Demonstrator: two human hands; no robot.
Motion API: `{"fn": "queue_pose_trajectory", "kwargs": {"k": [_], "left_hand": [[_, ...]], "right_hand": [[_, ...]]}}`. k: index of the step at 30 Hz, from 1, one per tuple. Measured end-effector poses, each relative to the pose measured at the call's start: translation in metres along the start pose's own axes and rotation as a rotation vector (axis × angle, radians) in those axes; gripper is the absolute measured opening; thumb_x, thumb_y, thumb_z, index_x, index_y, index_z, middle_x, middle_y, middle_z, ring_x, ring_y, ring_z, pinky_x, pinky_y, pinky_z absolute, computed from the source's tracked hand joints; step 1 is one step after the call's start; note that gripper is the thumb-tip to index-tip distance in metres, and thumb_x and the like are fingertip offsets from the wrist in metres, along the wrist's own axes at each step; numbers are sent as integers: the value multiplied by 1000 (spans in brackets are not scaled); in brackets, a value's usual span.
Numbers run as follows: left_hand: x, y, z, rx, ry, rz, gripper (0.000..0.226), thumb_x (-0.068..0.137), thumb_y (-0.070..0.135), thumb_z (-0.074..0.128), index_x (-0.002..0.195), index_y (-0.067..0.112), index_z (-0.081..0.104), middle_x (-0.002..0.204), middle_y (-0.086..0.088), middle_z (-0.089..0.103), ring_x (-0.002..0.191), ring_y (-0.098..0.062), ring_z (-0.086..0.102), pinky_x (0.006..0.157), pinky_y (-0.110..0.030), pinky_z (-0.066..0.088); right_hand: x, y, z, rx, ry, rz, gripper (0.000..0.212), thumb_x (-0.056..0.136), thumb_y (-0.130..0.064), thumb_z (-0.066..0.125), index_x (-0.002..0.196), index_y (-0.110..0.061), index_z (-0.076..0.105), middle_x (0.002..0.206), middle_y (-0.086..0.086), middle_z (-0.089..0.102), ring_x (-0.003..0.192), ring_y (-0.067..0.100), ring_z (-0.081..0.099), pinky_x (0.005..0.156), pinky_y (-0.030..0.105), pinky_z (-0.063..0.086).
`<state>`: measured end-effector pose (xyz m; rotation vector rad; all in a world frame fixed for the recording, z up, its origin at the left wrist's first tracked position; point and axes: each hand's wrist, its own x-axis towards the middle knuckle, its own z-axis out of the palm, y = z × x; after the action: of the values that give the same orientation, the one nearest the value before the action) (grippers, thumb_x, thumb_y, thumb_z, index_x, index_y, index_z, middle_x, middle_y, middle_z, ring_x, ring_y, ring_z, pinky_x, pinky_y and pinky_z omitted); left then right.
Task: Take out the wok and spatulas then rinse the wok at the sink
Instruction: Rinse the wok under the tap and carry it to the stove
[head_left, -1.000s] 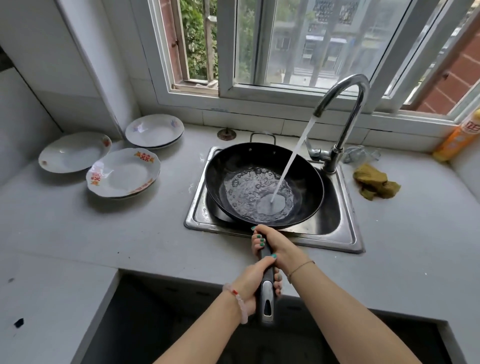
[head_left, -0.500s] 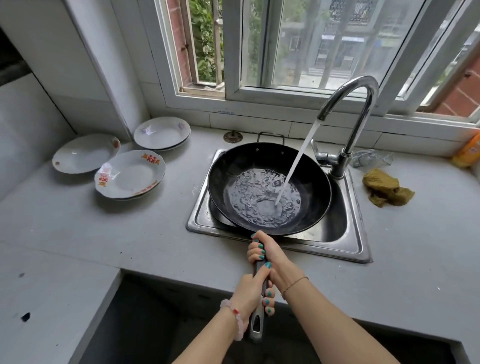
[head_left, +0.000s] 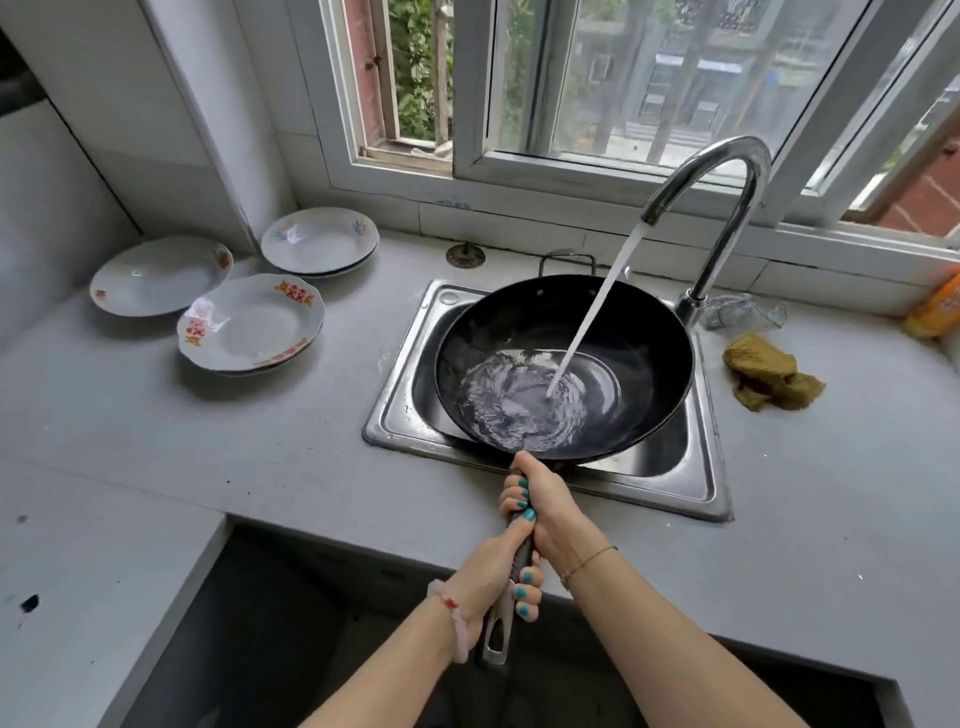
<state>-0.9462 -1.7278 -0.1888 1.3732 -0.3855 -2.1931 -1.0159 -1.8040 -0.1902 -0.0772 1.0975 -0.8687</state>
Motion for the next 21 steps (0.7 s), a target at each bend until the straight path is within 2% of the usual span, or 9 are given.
{"fn": "queue_pose_trajectory", "kwargs": {"k": [3, 7, 11, 15, 21], "left_hand": [[1, 2, 3, -18, -1, 3, 43, 89, 50, 49, 65, 14, 46, 45, 3, 42, 33, -8, 39, 34, -18, 36], [2, 8, 13, -4, 4, -3, 44, 90, 47, 48, 63, 13, 43, 42, 3, 40, 31, -9, 39, 34, -17, 36], [4, 7, 19, 32, 33, -4, 43, 92, 45, 46, 65, 11, 42, 40, 2, 41, 31, -9, 39, 35, -16, 37], [4, 6, 22, 24, 27, -13, 41, 94, 42, 44, 68, 11, 44, 38, 2, 44, 29, -9, 41, 34, -15, 38], [2, -8, 13, -5, 41, -20, 47, 93, 46, 44, 59, 13, 46, 41, 1, 42, 31, -10, 41, 35, -18, 38]], "right_hand": [[1, -6, 1, 32, -11, 45, 40, 92, -8, 40, 56, -18, 25, 34, -8, 20, 23, 4, 15, 25, 11, 13], [1, -15, -1, 98, -37, 130, 50, 89, -7, 38, 42, -18, 24, 31, -7, 19, 21, 5, 16, 22, 12, 15], [-1, -18, -7, 130, -52, 169, 47, 89, -9, 40, 46, -18, 25, 33, -7, 21, 21, 5, 17, 22, 12, 16], [-1, -18, -10, 109, -49, 156, 41, 88, -8, 41, 52, -19, 24, 34, -7, 22, 23, 5, 18, 23, 12, 17], [2, -2, -14, -58, -8, 61, 39, 87, -9, 46, 55, -20, 27, 40, -8, 23, 29, 4, 18, 28, 13, 17]]}}
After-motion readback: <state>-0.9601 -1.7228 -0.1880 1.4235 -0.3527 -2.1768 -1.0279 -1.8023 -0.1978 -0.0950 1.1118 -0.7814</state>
